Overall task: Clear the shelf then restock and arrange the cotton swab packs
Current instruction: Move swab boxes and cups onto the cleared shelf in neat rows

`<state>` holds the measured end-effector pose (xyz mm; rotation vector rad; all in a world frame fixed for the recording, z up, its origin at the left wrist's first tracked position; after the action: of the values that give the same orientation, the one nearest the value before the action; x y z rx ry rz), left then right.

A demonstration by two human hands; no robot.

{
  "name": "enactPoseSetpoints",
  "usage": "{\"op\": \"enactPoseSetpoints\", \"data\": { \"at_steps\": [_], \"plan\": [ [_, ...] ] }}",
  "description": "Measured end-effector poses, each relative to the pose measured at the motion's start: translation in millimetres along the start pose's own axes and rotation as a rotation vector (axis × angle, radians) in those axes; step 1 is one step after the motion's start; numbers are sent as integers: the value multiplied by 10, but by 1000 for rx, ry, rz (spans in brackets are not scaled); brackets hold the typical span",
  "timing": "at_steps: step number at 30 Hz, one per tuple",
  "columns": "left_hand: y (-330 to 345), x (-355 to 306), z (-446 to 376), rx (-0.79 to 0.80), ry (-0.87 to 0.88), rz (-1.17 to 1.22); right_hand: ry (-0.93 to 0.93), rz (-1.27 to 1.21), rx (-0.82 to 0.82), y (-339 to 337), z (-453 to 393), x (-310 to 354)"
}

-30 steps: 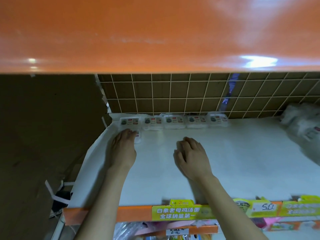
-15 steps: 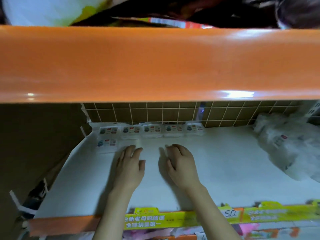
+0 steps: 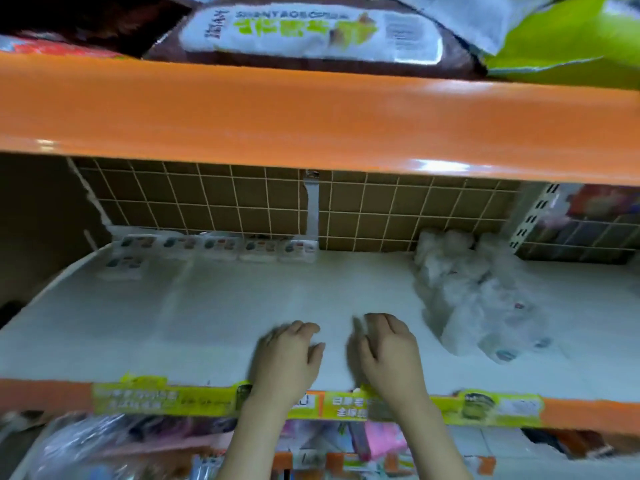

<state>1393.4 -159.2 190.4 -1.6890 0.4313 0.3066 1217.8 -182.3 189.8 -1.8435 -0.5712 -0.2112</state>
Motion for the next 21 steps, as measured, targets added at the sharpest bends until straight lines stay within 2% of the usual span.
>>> {"op": "enactPoseSetpoints", "data": {
  "at_steps": [5,9,15,21],
  "plan": [
    [-46,-107,-4,54,-49,-55,-27,-21,12,-131,99,-51],
    [-178,-20,-5,31,-87,-25,-40,-64,35,-227,84,19],
    [-375,87,-33,-54,-142,9,-34,-124,-69,-445,-69,113],
    [-350,-195,-90,-74,-119,45,-41,-180,-141,-761,-151,-37]
  ]
}}
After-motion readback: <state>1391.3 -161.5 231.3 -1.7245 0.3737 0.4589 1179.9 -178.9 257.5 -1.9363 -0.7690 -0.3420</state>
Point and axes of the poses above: each hand's wrist, its own z-axis away from the middle knuckle, its own y-axis out of the palm, x = y × z, the point moved 2 cm from there along -z, towards the middle knuckle, and after that the axes turned 1 degree about x, right-handed, at the moved point
